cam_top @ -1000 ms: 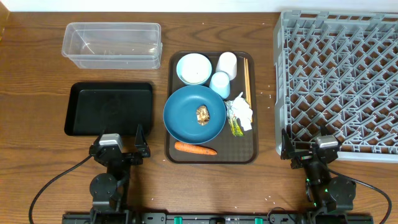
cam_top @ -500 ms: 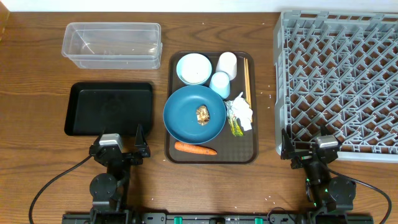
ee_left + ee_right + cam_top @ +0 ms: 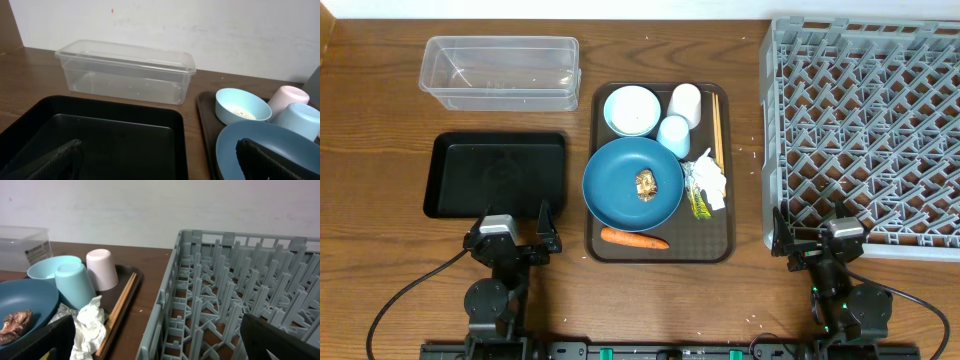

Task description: Sort waste into correct bins and load items into the dishwasher rack

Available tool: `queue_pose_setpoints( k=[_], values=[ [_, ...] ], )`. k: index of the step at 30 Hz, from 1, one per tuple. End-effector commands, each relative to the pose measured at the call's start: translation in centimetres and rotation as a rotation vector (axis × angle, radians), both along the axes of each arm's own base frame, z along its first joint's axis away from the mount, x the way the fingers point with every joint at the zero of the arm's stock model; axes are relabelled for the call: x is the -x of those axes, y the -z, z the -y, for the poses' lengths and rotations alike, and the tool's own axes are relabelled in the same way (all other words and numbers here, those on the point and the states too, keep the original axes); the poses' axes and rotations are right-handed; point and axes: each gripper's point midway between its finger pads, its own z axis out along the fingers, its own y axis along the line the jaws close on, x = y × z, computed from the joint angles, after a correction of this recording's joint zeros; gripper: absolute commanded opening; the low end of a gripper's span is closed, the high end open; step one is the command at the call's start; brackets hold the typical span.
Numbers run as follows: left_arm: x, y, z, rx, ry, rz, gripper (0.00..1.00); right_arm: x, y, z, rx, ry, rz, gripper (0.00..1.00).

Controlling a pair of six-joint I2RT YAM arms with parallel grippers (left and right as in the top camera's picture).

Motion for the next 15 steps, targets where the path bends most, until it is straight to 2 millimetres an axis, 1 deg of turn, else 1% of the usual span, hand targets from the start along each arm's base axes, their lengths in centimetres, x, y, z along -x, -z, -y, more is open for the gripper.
queue_pose_setpoints(
  k=[1,3,5,8,12,13,15],
  values=[
    [0.1,1.5,-0.5,-0.001,-0.025,-0.043,0.98,0.0,0.1,0.3,0.011,0.010,0.001,0.99],
    [0.0,0.9,1.4,0.115,0.071,-0.020,0.98,0.0,0.1,0.3,0.011,0.010,0.001,0.99],
    [0.3,1.1,3.3,0.201,0.168,-0.044,0.98,0.0,0.1,0.3,0.011,0.010,0.001,0.99],
    [0.7,0.7,5.4,0.326,0.282,-0.056,0.98,0.0,0.1,0.3,0.011,0.010,0.001,0.99],
    [0.8,0.7,5.6,0.365,0.287,-0.064,0.98,0.0,0.1,0.3,0.011,0.010,0.001,0.99],
    [0.9,0.7,5.8,0.398,0.296,-0.071,0.98,0.0,0.1,0.3,0.011,0.010,0.001,0.99],
    [1.2,-0.2,6.8,0.453,0.361,-0.058,0.98,0.0,0.1,0.3,0.011,0.010,0.001,0.99]
  ],
)
